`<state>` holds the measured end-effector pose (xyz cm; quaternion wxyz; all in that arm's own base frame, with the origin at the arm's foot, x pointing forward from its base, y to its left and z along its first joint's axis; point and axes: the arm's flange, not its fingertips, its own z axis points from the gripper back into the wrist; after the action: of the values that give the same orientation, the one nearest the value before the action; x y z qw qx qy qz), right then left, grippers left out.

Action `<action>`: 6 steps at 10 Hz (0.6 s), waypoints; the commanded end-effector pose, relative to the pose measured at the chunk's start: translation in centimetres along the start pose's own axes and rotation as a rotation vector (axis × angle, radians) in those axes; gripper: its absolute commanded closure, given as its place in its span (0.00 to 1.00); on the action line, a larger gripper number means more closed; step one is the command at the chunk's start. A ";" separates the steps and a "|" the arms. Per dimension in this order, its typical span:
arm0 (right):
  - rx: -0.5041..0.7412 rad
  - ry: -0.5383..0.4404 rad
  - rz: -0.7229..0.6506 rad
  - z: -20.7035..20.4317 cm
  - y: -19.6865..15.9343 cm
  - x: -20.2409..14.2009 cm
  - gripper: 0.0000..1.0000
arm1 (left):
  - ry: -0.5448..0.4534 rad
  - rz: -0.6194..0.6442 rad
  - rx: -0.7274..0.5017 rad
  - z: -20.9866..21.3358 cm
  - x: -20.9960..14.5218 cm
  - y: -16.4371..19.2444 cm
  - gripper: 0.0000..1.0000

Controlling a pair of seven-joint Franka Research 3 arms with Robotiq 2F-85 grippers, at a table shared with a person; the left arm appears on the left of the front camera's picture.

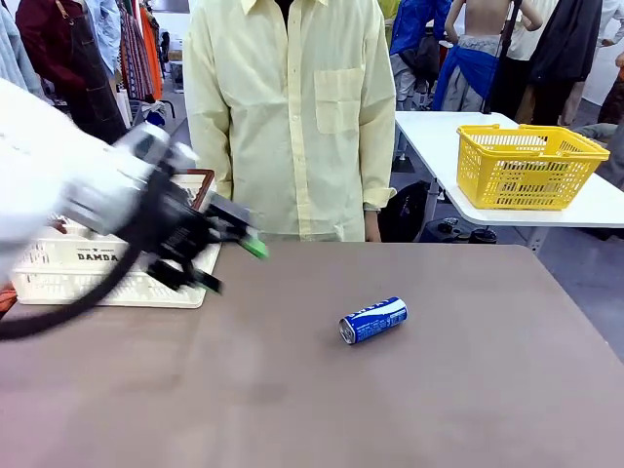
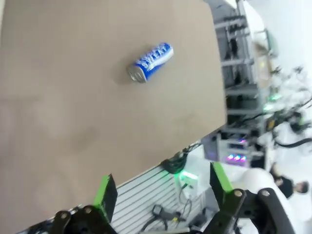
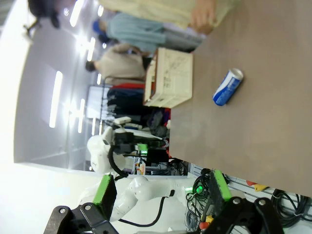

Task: Place the drinks into the Shopping basket.
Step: Pick up one drink and place it into the Shopping basket.

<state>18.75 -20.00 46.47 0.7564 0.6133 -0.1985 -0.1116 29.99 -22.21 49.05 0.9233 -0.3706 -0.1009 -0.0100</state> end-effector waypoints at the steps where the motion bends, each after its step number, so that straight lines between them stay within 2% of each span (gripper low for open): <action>1: 0.024 -0.011 0.021 0.0 0.3 0.3 0.00 | -0.019 -0.108 0.108 -6.8 -0.1 -2.7 0.00; 2: 0.024 -0.011 0.021 0.0 0.3 0.3 0.00 | 0.000 -0.146 0.173 -9.7 -0.8 -3.9 0.00; 4: 0.024 -0.011 0.021 0.0 0.3 0.3 0.00 | -0.010 -0.155 0.166 -9.4 -1.3 -4.2 0.00; 5: 0.024 -0.011 0.021 0.0 0.3 0.3 0.00 | 0.030 -0.169 0.131 -9.9 -3.6 -4.2 0.00; 6: 0.024 -0.011 0.021 0.0 0.3 0.3 0.00 | 0.030 -0.169 0.131 -9.9 -3.6 -4.2 0.00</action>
<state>18.74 -20.02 46.49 0.7564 0.6131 -0.1985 -0.1116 28.70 -32.90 43.75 0.9442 -0.2917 -0.1203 -0.0943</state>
